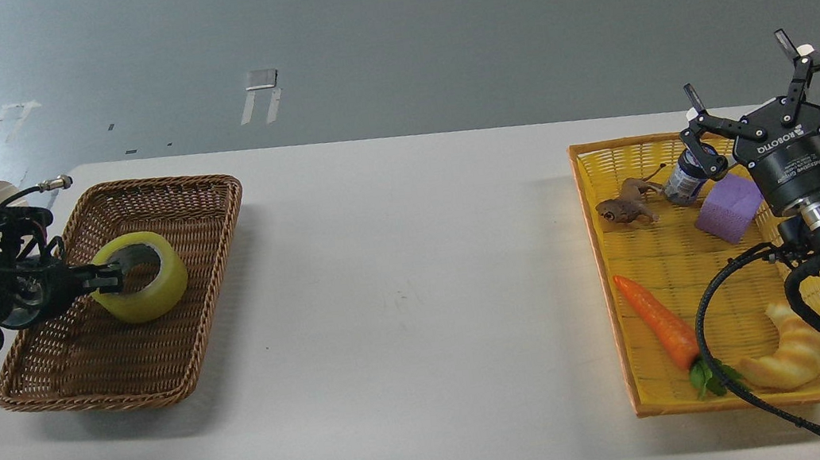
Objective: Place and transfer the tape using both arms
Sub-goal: 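Lower the tape roll into the basket and release it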
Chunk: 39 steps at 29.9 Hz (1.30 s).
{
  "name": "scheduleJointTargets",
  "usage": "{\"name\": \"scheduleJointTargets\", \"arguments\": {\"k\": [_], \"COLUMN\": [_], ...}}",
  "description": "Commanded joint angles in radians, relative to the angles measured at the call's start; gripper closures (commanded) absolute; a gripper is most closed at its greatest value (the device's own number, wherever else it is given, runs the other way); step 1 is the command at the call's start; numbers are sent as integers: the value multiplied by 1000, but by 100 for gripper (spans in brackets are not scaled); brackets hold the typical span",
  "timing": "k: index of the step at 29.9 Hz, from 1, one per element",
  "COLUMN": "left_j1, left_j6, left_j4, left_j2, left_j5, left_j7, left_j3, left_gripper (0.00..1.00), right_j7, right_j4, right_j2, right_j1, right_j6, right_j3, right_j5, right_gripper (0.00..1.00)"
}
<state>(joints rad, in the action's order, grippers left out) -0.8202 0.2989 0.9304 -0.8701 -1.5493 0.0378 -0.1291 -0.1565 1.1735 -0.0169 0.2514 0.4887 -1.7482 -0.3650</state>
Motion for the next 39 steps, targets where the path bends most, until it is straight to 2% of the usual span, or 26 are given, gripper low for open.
{"name": "scheduleJointTargets", "arguments": {"k": [1, 9, 10, 13, 17, 20, 31, 39], "left_j1": [7, 6, 6, 6, 3, -1, -53, -184], "left_j6": [0, 2, 2, 2, 3, 3, 3, 9], "left_j4": [-4, -12, -12, -12, -10, -10, 2, 25], "left_j2": [2, 3, 5, 6, 6, 8, 3, 6], "left_j5": [0, 2, 3, 8, 14, 15, 17, 90], "left_j7": [-1, -1, -1, -1, 1, 1, 1, 1], "left_j3": [0, -1, -1, -3, -3, -4, -14, -17], "left_gripper": [100, 99, 80, 54, 41, 35, 24, 22], "right_j7": [0, 0, 0, 0, 0, 0, 0, 0], "right_j4": [0, 0, -2, -2, 0, -2, -2, -2], "right_j2": [0, 0, 0, 0, 0, 0, 0, 0], "right_j1": [0, -1, 0, 0, 0, 0, -1, -1], "right_j6": [0, 0, 0, 0, 0, 0, 0, 0], "right_j3": [-1, -1, -1, -1, -1, -1, -1, -1], "right_j5": [0, 0, 0, 1, 1, 0, 0, 1], "right_gripper": [2, 2, 2, 2, 2, 2, 2, 2]}}
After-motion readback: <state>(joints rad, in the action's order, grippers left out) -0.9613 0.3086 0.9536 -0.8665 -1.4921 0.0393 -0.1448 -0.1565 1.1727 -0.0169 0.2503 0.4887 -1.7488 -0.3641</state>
